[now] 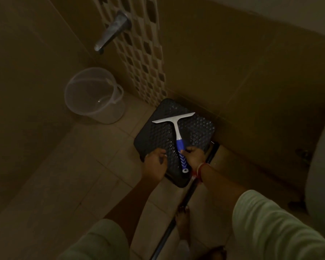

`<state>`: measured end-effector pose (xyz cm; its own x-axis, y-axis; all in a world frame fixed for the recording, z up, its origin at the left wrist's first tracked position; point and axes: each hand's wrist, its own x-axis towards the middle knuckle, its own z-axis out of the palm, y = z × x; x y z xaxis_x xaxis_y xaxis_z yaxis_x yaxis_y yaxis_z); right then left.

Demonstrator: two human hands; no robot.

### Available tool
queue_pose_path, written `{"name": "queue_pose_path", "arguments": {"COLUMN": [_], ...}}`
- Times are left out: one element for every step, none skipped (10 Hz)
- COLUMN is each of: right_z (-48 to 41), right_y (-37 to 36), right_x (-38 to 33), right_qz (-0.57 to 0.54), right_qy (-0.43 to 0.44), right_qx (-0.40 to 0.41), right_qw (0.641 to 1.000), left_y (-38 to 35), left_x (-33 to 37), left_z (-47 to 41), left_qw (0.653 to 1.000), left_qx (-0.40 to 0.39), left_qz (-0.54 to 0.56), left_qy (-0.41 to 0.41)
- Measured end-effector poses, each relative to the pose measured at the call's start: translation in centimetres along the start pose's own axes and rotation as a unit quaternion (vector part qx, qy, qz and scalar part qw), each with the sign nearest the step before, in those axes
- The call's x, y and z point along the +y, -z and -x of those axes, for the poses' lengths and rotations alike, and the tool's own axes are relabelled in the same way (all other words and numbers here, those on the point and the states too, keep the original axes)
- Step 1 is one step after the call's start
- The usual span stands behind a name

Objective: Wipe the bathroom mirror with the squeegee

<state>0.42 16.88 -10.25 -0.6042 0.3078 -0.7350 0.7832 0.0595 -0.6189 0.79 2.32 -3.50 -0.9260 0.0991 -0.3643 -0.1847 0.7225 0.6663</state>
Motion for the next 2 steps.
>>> {"name": "queue_pose_path", "arguments": {"right_z": [3.5, 9.6], "right_y": [0.9, 2.2], "right_x": [-1.3, -3.9], "right_qz": [-0.047, -0.099], "right_qy": [0.015, 0.061], "right_qx": [0.013, -0.004], "right_qw": [0.999, 0.993], "left_y": [0.6, 2.4], "left_x": [1.6, 4.9], "left_z": [2.1, 5.3], "left_qw": [1.0, 0.998], "left_qx": [0.006, 0.045], "left_qz": [0.01, 0.046], "left_qy": [-0.005, -0.026]}}
